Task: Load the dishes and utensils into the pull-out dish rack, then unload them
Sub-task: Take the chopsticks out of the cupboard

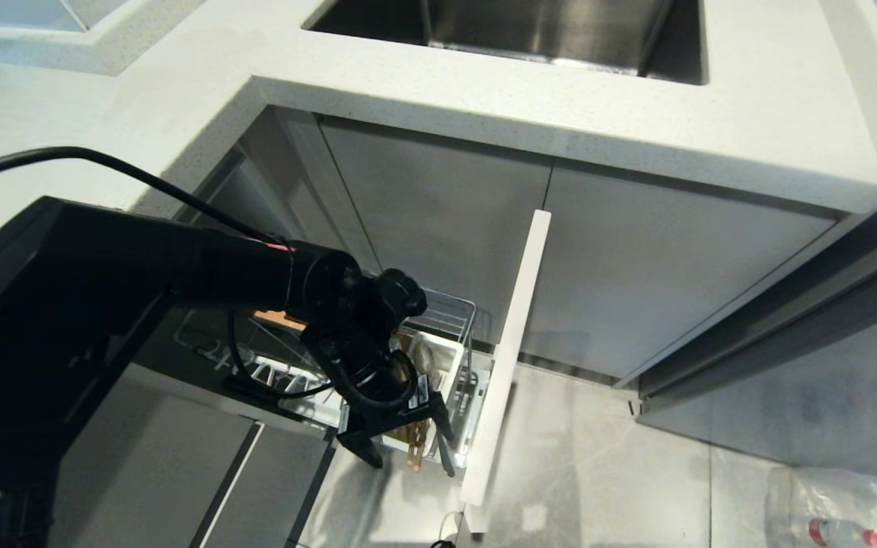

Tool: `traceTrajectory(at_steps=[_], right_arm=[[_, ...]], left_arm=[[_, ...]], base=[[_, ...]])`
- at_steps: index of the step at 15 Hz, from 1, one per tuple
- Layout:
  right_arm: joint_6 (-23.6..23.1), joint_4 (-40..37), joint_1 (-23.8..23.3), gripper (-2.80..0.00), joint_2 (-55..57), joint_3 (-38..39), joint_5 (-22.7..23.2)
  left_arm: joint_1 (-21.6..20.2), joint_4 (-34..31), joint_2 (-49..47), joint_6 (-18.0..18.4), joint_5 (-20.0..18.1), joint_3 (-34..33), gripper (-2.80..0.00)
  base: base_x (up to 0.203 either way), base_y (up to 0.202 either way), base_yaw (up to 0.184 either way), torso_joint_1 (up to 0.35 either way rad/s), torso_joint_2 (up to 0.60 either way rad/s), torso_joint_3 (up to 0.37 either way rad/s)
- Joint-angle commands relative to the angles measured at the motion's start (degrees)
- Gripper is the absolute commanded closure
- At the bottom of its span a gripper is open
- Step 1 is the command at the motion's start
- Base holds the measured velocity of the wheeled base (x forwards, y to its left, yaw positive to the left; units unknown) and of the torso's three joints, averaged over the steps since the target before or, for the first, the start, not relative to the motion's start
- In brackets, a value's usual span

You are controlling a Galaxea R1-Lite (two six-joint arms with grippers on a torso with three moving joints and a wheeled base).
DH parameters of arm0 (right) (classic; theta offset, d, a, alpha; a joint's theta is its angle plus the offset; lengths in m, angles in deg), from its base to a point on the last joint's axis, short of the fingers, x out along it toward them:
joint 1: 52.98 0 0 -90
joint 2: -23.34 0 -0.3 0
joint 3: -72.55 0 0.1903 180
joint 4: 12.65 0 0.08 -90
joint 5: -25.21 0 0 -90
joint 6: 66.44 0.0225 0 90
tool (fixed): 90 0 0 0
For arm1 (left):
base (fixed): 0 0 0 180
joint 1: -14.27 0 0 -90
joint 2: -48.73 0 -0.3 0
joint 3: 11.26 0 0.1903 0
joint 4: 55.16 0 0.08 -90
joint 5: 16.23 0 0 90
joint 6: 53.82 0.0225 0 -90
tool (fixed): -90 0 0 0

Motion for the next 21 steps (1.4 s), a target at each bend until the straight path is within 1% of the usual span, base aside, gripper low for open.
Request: traceTrajectory(at_steps=[1, 5, 8, 10, 16, 17, 21], right_arm=[[0.0, 0.0, 0.0, 0.00, 0.0, 0.1, 0.0], [0.0, -0.1, 0.0, 0.00, 0.0, 0.1, 0.0], [0.0, 0.0, 0.0, 0.00, 0.0, 0.1, 0.0], [0.0, 0.0, 0.0, 0.00, 0.0, 0.1, 0.0], [0.0, 0.0, 0.0, 0.00, 0.0, 0.1, 0.0], [0.0, 0.0, 0.0, 0.00, 0.0, 0.1, 0.0], [0.0, 0.0, 0.1, 0.00, 0.0, 0.1, 0.0]], left_arm=[[0.1, -1.0, -1.2, -1.2, -0.6, 1.1, -2.80], [0.1, -1.5, -2.3, -2.1, -2.1, 1.5, -2.80], [0.0, -1.3, -3.2, -3.5, -2.1, 2.2, -2.80], [0.0, -1.1, -3.6, -5.1, -2.0, 2.8, -2.80], [-0.3, -0.8, -4.0, -5.3, -1.8, 2.8, -2.80], [-0.3, -0.8, -4.0, -5.3, -1.8, 2.8, 0.00], [-0.4, -0.8, -4.2, -5.4, -1.8, 3.1, 0.00]], base=[[0.000, 0.000, 0.000, 0.000, 0.00, 0.000], [0.000, 0.000, 0.000, 0.000, 0.00, 0.000], [0.000, 0.000, 0.000, 0.000, 0.00, 0.000], [0.000, 0.000, 0.000, 0.000, 0.00, 0.000], [0.000, 0.000, 0.000, 0.000, 0.00, 0.000], [0.000, 0.000, 0.000, 0.000, 0.00, 0.000], [0.000, 0.000, 0.000, 0.000, 0.00, 0.000]])
